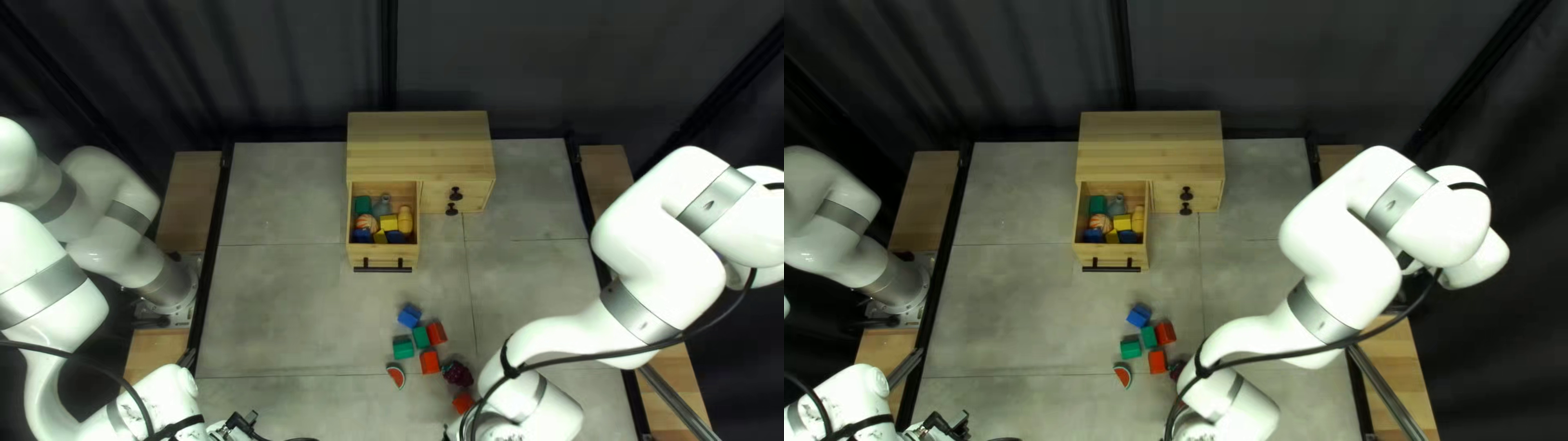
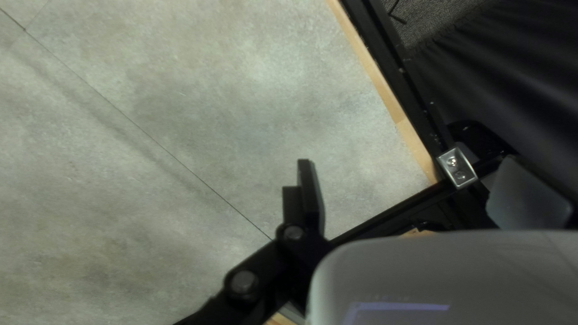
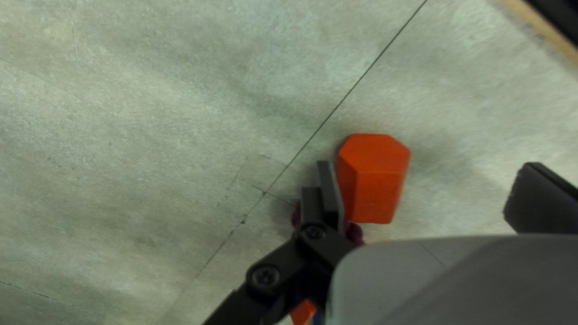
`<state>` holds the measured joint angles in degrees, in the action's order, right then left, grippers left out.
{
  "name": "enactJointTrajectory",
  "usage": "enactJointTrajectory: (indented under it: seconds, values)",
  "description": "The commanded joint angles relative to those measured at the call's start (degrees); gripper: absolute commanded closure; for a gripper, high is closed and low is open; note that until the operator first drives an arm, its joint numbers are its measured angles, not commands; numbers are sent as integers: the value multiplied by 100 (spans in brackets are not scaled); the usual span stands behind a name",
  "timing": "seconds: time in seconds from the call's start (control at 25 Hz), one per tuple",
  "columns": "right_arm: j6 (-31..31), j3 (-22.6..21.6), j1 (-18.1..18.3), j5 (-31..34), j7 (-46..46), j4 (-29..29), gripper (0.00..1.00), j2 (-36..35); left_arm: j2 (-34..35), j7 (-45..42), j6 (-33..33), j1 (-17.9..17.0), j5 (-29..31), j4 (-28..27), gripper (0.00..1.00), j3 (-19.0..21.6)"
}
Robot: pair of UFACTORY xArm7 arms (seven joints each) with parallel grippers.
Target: Open drawers and place objects into drawer and close
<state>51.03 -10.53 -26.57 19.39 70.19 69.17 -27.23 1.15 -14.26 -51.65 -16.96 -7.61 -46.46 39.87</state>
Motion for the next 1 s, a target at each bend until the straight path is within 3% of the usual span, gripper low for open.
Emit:
enactJointTrajectory:
  seconds: [0.04,0.16,0.28,0.32,0.64,1.0]
  values:
    - [-101,26,41,-16,-32,-73,0,-18,0,0,0,0,0,0,0,0]
    - [-135,39,66,-22,-15,-43,0,-67,0,0,0,0,0,0,0,0]
    - [-244,56,97,-12,-18,-126,47,-73,0,0,0,0,0,0,0,0]
    - [-266,59,100,-10,-23,-144,91,-70,0,0,0,0,0,0,0,0]
    - [-298,58,79,-3,-85,-173,97,-18,0,0,0,0,0,0,0,0]
    - [726,33,123,-86,281,394,98,457,0,0,0,0,0,0,0,0]
